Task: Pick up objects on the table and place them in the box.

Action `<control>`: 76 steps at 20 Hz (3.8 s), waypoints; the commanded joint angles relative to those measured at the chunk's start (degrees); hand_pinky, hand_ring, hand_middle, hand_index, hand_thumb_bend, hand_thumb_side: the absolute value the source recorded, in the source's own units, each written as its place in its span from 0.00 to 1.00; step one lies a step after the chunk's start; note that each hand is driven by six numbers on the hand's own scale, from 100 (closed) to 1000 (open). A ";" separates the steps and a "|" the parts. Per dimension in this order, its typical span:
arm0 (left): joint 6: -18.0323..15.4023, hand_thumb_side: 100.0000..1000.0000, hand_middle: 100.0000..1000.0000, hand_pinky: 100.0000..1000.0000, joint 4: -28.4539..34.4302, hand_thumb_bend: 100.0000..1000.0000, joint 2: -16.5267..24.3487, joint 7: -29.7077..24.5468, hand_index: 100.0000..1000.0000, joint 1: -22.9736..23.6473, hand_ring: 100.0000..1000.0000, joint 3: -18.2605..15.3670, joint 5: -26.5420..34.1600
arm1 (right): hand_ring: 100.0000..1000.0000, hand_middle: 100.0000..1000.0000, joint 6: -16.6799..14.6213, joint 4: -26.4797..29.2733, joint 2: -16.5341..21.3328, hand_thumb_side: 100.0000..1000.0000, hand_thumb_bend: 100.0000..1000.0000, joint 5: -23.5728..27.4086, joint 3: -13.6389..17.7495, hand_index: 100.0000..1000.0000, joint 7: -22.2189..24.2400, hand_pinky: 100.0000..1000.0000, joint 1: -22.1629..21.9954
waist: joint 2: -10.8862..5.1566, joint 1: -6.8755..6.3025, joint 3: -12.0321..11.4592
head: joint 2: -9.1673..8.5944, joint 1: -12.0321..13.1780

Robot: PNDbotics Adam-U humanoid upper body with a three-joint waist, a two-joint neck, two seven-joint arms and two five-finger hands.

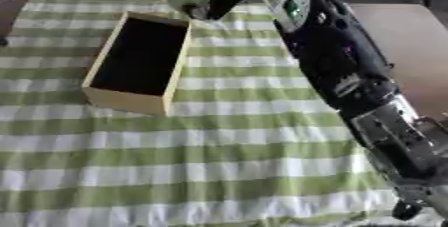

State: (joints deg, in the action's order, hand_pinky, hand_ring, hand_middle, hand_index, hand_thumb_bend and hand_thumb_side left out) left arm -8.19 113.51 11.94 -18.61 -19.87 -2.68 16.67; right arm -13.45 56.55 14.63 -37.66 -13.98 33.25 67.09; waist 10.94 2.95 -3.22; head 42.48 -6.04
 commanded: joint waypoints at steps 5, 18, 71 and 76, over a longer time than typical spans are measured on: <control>-0.64 0.72 0.63 0.46 1.09 0.02 -0.58 1.37 0.77 -1.93 0.66 -0.57 1.02 | 0.52 0.51 -0.74 -2.85 -3.12 0.22 0.00 -2.81 1.42 0.76 -0.54 0.49 1.62 | -0.72 -0.43 -0.88 | -0.63 -0.70; -2.39 0.69 0.63 0.46 1.09 0.00 -1.31 1.49 0.77 -6.30 0.66 1.01 1.86 | 0.52 0.51 -1.81 -7.39 -8.25 0.23 0.00 -10.31 3.13 0.76 -5.09 0.49 1.50 | 0.18 -1.15 -1.72 | -1.39 -3.41; 0.60 0.72 0.63 0.46 1.09 0.02 -3.10 -1.69 0.77 -4.53 0.67 0.88 1.81 | 0.85 0.83 -4.68 -10.29 -13.04 0.55 0.21 -36.67 4.14 0.96 -9.82 0.91 3.19 | 1.27 -0.48 -3.39 | -2.57 -4.53; 0.64 0.72 0.63 0.46 1.09 0.02 -3.08 -1.69 0.77 -4.40 0.67 0.86 1.75 | 0.83 0.80 -3.79 -7.26 -11.93 0.54 0.13 -32.85 4.25 0.95 -9.67 0.89 3.24 | 1.14 -0.38 -3.19 | -2.35 -4.04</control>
State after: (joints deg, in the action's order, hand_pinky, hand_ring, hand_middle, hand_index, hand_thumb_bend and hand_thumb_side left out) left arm -7.55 113.51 8.52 -20.14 -23.81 -1.57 18.49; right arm -17.58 47.18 1.46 -71.75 -10.20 23.67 68.76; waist 13.11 2.89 -6.44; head 40.61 -10.21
